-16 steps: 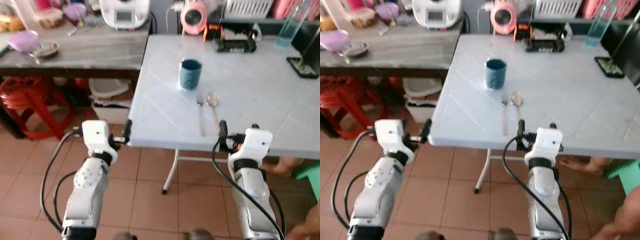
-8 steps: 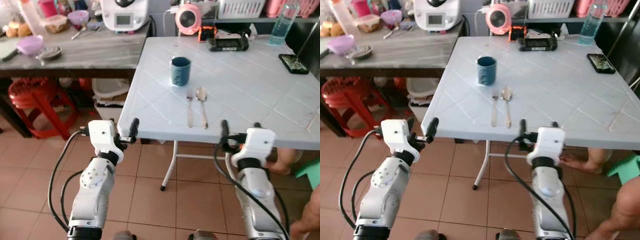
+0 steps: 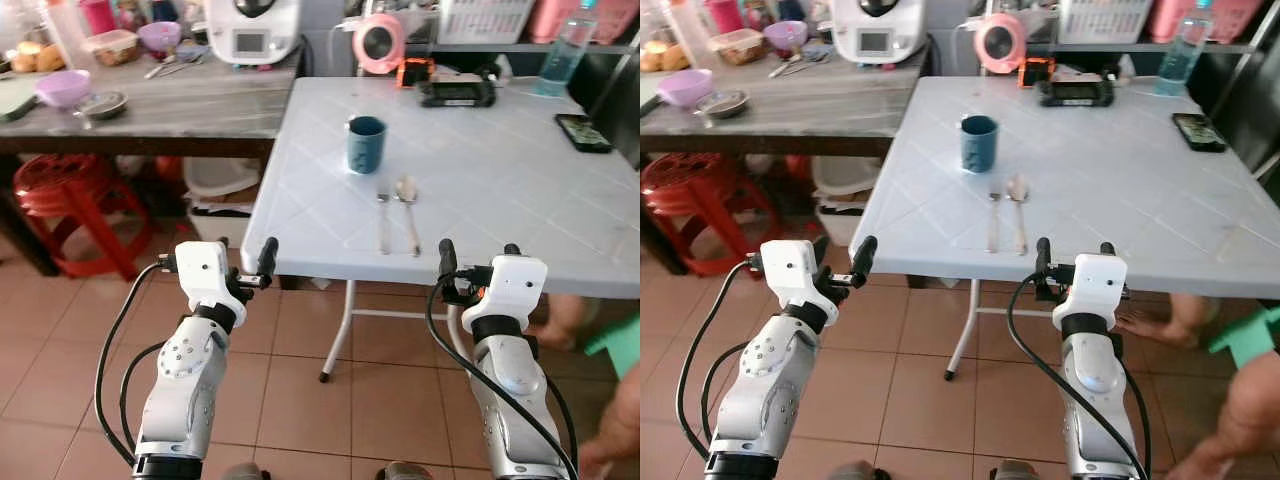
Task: Setting the table
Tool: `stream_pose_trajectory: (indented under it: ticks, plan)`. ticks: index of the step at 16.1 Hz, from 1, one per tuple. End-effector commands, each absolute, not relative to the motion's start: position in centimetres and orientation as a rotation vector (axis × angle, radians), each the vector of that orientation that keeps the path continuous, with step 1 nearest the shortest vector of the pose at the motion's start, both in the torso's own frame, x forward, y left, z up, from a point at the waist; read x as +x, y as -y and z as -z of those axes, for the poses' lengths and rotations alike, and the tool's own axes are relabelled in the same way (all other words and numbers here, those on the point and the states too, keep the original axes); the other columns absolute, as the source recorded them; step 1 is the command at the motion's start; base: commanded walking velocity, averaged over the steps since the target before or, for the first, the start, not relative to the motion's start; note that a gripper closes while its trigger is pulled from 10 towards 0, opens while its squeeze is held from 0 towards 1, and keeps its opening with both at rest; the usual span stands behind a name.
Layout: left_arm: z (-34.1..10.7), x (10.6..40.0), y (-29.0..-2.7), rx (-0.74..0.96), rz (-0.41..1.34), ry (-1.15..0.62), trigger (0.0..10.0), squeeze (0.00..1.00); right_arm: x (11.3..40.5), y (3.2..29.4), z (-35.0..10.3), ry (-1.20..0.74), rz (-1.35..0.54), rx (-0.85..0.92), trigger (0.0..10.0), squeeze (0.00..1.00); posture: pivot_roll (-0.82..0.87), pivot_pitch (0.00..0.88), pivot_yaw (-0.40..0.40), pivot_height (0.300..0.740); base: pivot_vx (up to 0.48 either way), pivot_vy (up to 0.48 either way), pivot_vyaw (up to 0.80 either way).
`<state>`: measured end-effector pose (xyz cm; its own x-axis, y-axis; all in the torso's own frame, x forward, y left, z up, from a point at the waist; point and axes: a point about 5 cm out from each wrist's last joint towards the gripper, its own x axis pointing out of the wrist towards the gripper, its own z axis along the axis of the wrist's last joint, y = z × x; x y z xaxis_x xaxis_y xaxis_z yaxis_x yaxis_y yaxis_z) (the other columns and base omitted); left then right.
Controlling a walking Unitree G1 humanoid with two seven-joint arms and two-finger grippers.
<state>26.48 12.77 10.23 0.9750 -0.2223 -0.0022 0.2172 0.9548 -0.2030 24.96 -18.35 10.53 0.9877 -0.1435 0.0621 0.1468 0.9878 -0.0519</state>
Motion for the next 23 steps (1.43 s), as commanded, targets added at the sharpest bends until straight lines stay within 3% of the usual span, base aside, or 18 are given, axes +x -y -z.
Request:
stream_pose_trajectory:
  ticks: [1,9,17,23]
  plan:
    - [-10.8,26.5,-12.9,-0.197,0.228,0.001,10.0,0.00,25.1,18.3,-11.0,0.075,0.151,-0.045,10.0,0.00,-0.03,0.000,0.066,0.740,0.394,0.000,0.00]
    - [-10.8,26.8,-12.9,-0.196,0.226,0.002,10.0,0.00,25.3,18.1,-11.2,0.087,0.133,-0.042,10.0,0.00,-0.03,0.000,0.065,0.740,0.390,0.000,0.00]
    - [-10.9,27.1,-13.6,-0.174,0.153,0.017,10.0,0.00,25.8,17.8,-11.6,0.103,0.101,-0.061,10.0,0.00,-0.03,0.000,0.060,0.740,0.000,0.000,0.00]
    - [-10.9,26.9,-13.8,-0.161,0.167,0.009,10.0,0.00,27.1,16.6,-11.8,0.088,0.081,-0.008,10.0,0.00,-0.01,0.000,0.066,0.740,0.000,0.000,0.53]
